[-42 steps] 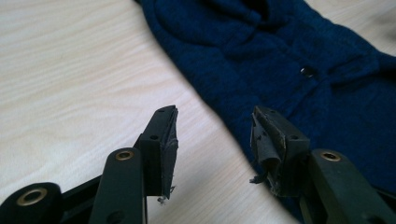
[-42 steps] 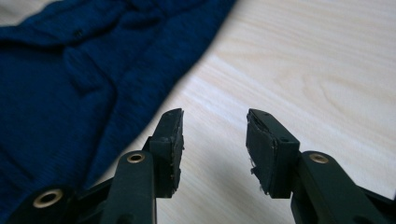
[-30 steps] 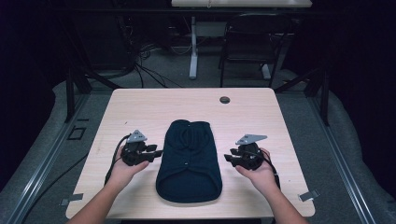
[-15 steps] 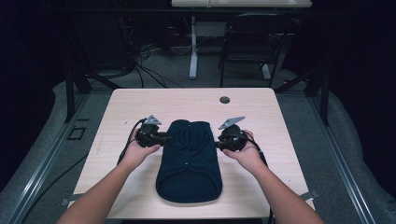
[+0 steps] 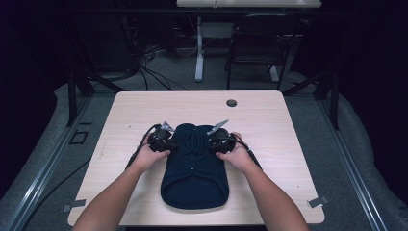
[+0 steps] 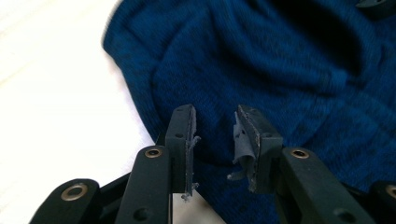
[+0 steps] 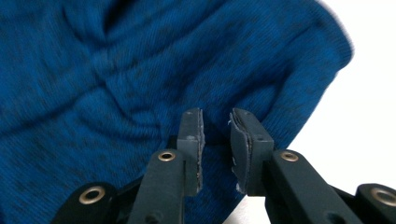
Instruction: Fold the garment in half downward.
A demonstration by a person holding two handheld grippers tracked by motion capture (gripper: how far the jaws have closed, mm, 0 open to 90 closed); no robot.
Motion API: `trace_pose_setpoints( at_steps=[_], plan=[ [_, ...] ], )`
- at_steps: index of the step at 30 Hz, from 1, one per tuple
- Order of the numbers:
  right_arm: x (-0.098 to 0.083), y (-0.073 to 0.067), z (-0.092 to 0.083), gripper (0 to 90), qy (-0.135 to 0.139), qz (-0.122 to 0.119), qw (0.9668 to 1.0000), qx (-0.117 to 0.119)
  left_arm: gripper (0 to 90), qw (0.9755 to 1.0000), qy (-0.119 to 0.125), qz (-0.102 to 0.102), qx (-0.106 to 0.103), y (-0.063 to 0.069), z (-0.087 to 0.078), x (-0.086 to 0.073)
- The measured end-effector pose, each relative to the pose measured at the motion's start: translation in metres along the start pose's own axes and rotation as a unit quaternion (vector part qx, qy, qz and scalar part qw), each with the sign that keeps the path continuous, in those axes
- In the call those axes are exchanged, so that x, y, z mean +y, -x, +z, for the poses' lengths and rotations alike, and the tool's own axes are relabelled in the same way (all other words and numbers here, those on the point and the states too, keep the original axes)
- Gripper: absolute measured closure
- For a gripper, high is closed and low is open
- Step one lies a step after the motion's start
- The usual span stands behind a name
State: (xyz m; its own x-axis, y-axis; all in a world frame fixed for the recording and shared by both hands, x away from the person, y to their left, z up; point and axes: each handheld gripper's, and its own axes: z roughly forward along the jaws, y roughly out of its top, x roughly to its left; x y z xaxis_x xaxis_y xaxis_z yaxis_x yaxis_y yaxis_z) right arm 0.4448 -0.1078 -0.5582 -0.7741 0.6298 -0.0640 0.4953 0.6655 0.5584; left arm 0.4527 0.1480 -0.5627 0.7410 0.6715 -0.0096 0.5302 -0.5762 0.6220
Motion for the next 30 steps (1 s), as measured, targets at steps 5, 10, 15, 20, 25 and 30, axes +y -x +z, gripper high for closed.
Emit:
trace_pose_setpoints(
  at_steps=[5,10,15,20,25,30],
  plan=[
    [-0.004,-0.003,-0.002,74.8,-0.008,-0.008,0.9999,0.009,66.6,0.9998,-0.012,0.016,-0.004,0.006,-0.001,-0.002],
    [-0.014,-0.013,-0.008,75.6,-0.008,-0.02,0.9993,0.029,66.8,0.9997,-0.006,0.015,-0.02,0.015,-0.006,-0.013],
    [-0.018,-0.021,-0.015,75.0,-0.021,-0.033,0.998,0.05,66.5,0.9991,-0.014,0.024,-0.031,0.021,-0.012,-0.018],
    [-0.012,-0.021,-0.026,74.4,-0.004,-0.032,0.9983,0.048,65.3,0.999,-0.015,0.032,-0.03,0.02,-0.02,-0.007],
    [0.009,-0.006,-0.039,74.4,0.014,-0.023,0.999,0.037,65.6,0.9997,0.001,0.017,-0.019,0.007,-0.025,0.013],
    [0.025,0.011,-0.032,71.1,0.01,-0.014,0.9998,0.009,65.6,1.0,0.001,0.007,0.003,-0.008,-0.018,0.027]
  ],
)
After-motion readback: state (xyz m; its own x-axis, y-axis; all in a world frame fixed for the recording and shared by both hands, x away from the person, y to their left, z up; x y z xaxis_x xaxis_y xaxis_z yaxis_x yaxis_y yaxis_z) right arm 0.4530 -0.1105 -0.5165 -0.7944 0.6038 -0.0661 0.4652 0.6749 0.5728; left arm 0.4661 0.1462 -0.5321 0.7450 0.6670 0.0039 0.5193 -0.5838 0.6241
